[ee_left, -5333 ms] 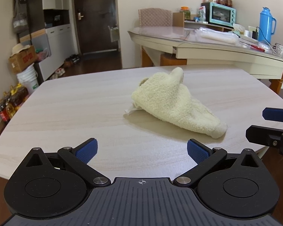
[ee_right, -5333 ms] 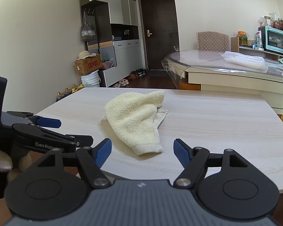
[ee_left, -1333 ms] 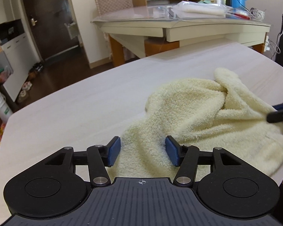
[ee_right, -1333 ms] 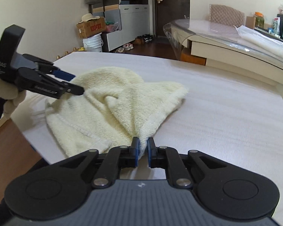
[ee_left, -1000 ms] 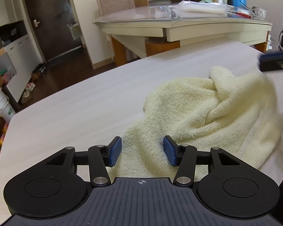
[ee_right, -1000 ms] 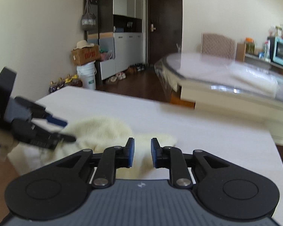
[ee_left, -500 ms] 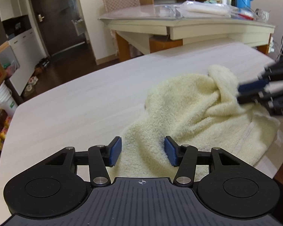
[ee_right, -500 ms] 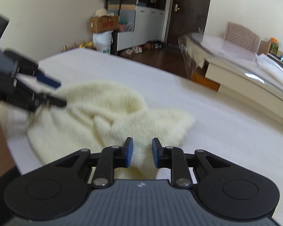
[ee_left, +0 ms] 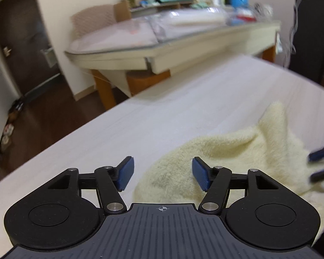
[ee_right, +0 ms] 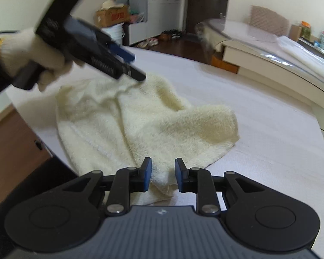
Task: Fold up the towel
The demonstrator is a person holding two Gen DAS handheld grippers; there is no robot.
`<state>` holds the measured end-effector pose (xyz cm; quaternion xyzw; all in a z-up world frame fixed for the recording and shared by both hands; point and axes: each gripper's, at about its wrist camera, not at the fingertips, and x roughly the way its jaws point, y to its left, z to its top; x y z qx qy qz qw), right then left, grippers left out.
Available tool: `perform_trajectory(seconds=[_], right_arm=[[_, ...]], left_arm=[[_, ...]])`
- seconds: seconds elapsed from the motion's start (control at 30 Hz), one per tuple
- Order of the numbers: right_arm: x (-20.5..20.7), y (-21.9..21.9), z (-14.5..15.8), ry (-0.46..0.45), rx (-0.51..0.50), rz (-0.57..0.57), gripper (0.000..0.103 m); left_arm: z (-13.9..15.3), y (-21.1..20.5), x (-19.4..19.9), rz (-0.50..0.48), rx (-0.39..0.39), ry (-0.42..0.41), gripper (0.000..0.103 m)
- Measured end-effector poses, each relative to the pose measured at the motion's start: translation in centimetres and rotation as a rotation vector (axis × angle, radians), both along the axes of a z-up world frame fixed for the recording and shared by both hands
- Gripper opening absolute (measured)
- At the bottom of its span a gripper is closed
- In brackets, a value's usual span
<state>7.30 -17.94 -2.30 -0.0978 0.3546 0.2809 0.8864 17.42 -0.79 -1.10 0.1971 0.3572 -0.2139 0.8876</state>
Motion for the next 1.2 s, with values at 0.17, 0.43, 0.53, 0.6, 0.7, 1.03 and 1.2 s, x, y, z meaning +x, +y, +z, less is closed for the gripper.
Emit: perform_trajectory(seconds=[0.17, 0.43, 0.53, 0.6, 0.7, 1.03, 1.2], right_arm=[[2.8, -0.5, 0.8, -0.078, 0.065, -0.09, 0.037], [6.2, 2.5, -1.9, -0.099, -0.02, -0.03, 0.037], [7.1, 2.9, -2.8, -0.115, -0.056, -0.051, 0.045], [7.4, 2.7, -2.8, -0.108, -0.051, -0.057, 0.045], [7.3, 2.8, -2.5, -0.123, -0.053, -0.058, 0.044], [7.0, 5.6, -1.5, -0.154, -0.017, 0.027, 0.046], [6.9, 5.5, -1.9, -0.133, -0.016, 0.024, 0.046]], left_arm=[[-0.7, -0.2, -0.7, -0.002, 0.016, -0.008, 0.053], [-1.5, 3.1, -2.6, 0.261, 0.027, -0.103, 0.055], [-1.5, 4.2, -2.6, 0.34, -0.012, -0.101, 0.055], [-1.2, 4.1, -2.8, 0.334, -0.027, -0.088, 0.054], [-1.0, 3.7, -3.9, 0.281, -0.054, -0.057, 0.055], [0.1, 5.0, -7.0, 0.216, -0.17, 0.004, 0.059], [1.5, 8.2, -5.2, 0.324, -0.26, -0.034, 0.062]])
